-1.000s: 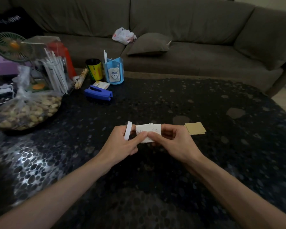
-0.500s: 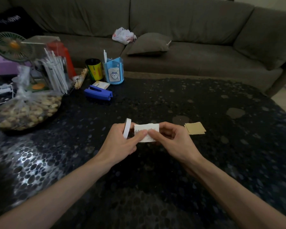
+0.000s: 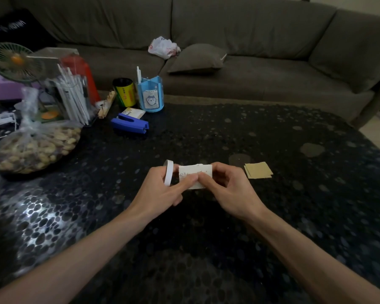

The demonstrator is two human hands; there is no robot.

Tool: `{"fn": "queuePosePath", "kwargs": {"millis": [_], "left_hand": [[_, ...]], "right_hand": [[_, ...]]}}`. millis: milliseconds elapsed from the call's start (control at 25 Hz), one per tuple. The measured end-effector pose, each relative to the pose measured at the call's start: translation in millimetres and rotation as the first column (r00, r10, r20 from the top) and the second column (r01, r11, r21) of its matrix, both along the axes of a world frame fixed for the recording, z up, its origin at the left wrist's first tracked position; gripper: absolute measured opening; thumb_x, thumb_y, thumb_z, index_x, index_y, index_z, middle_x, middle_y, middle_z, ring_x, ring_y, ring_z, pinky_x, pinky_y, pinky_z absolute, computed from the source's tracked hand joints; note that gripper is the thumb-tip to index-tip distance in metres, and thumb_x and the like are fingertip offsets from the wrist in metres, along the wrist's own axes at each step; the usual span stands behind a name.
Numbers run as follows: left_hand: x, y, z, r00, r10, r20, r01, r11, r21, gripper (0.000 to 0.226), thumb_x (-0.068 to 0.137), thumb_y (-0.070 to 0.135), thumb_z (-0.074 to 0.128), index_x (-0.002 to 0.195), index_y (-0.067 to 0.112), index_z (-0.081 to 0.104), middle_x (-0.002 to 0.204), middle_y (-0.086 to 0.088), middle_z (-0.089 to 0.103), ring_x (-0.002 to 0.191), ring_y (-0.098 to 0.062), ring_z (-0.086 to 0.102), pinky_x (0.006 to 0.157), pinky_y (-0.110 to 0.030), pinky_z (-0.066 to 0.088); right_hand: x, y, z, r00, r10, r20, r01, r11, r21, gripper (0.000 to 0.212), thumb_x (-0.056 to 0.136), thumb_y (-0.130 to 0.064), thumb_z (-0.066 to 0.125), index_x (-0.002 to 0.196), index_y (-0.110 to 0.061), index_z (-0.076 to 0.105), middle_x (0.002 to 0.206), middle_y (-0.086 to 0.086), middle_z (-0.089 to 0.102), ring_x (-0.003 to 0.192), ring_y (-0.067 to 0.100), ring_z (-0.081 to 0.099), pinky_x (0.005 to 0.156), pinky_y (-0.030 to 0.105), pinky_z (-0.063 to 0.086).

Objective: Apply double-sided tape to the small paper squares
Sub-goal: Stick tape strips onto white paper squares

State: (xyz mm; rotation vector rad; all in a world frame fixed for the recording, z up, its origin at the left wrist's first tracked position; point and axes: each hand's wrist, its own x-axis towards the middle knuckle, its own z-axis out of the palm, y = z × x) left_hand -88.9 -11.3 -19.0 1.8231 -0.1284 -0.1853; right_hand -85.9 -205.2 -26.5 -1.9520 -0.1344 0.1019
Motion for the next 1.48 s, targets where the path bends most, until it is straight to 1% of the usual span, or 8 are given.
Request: {"fn": "queuePosePath", "kwargs": {"millis": [160, 280, 400, 560, 760, 1160, 1320, 1480], "left_hand": [[2.4, 2.0, -2.1, 1.000, 0.025, -0.006, -0.025, 1.000, 0.019, 0.023, 0.095, 0.032, 0.069, 0.112, 0.016, 0.073, 0.070, -0.009, 0.073, 0.052, -0.012, 0.059, 0.053, -0.020, 0.049], [0.7, 0.0, -2.7, 1.000, 0.000, 0.003, 0.000, 1.000, 0.005, 0.018, 0.097, 0.031, 0.068, 0.109, 0.019, 0.074, 0.070, -0.012, 0.071, 0.054, -0.015, 0.058, 0.054, -0.023, 0.050], [0.1, 1.2, -3.2, 1.000, -0.005, 0.015, 0.005, 1.000, 0.006, 0.015, 0.097, 0.033, 0.066, 0.106, 0.025, 0.074, 0.060, -0.006, 0.066, 0.054, -0.015, 0.058, 0.060, -0.023, 0.051], [0.7, 1.0, -2.4, 1.000, 0.001, -0.001, -0.001, 1.000, -0.021, 0.012, 0.097, 0.030, 0.067, 0.107, 0.027, 0.073, 0.058, 0.000, 0.065, 0.053, -0.012, 0.056, 0.056, -0.022, 0.049], [0.6, 1.2, -3.9, 1.000, -0.001, -0.002, 0.001, 0.999, -0.032, 0.019, 0.096, 0.034, 0.068, 0.113, 0.027, 0.075, 0.064, -0.005, 0.068, 0.053, -0.012, 0.055, 0.058, -0.024, 0.048], [2.3, 4.4, -3.8, 0.999, 0.044, -0.027, -0.045, 0.999, -0.020, 0.016, 0.093, 0.035, 0.072, 0.104, 0.026, 0.078, 0.061, 0.000, 0.067, 0.056, -0.009, 0.058, 0.057, -0.018, 0.050], [2.3, 3.5, -2.7, 0.998, 0.036, -0.057, -0.038, 0.999, -0.020, 0.023, 0.093, 0.036, 0.072, 0.110, 0.022, 0.077, 0.061, 0.001, 0.068, 0.054, -0.007, 0.057, 0.057, -0.017, 0.049], [4.4, 3.6, 1.0, 0.993, 0.082, -0.089, -0.086, 0.995, -0.044, 0.021, 0.092, 0.031, 0.073, 0.110, 0.019, 0.076, 0.070, 0.004, 0.075, 0.054, -0.004, 0.064, 0.053, -0.015, 0.048]], "right_hand": [[-2.0, 1.6, -1.3, 1.000, -0.006, 0.016, 0.006, 1.000, 0.026, 0.018, 0.101, -0.031, 0.066, 0.117, -0.027, 0.073, 0.106, -0.014, 0.075, 0.099, -0.004, 0.070, 0.079, 0.014, 0.057], [-0.3, 2.4, -0.9, 1.000, 0.006, 0.009, -0.006, 0.999, -0.032, 0.020, 0.103, -0.032, 0.063, 0.121, -0.029, 0.069, 0.109, -0.015, 0.073, 0.102, -0.007, 0.068, 0.082, 0.015, 0.057], [-0.8, 3.7, -0.9, 1.000, -0.001, 0.014, 0.002, 0.999, -0.037, 0.019, 0.103, -0.034, 0.062, 0.120, -0.028, 0.069, 0.109, -0.013, 0.073, 0.102, -0.003, 0.069, 0.085, 0.021, 0.059], [-3.7, 3.5, 0.8, 0.999, 0.008, 0.031, -0.008, 1.000, 0.010, 0.017, 0.101, -0.031, 0.067, 0.117, -0.027, 0.072, 0.105, -0.017, 0.074, 0.099, -0.008, 0.069, 0.079, 0.009, 0.054], [-3.2, 4.0, -0.3, 1.000, 0.018, 0.018, -0.018, 1.000, 0.011, 0.018, 0.102, -0.030, 0.065, 0.120, -0.029, 0.071, 0.108, -0.017, 0.075, 0.101, -0.010, 0.068, 0.078, 0.007, 0.053], [-5.3, 4.8, -1.9, 0.998, -0.049, 0.038, 0.046, 0.997, 0.065, 0.022, 0.098, -0.029, 0.071, 0.118, -0.022, 0.075, 0.107, -0.013, 0.078, 0.100, -0.003, 0.072, 0.087, 0.018, 0.059], [-4.8, 3.6, -1.5, 0.998, -0.057, 0.020, 0.056, 0.997, 0.052, 0.020, 0.099, -0.029, 0.071, 0.118, -0.023, 0.075, 0.107, -0.012, 0.078, 0.101, -0.001, 0.073, 0.091, 0.024, 0.060], [-6.0, 4.4, -1.2, 0.998, -0.060, -0.014, 0.061, 0.993, 0.103, 0.017, 0.099, -0.027, 0.071, 0.114, -0.022, 0.076, 0.103, -0.011, 0.079, 0.096, 0.002, 0.075, 0.086, 0.023, 0.061]]}}
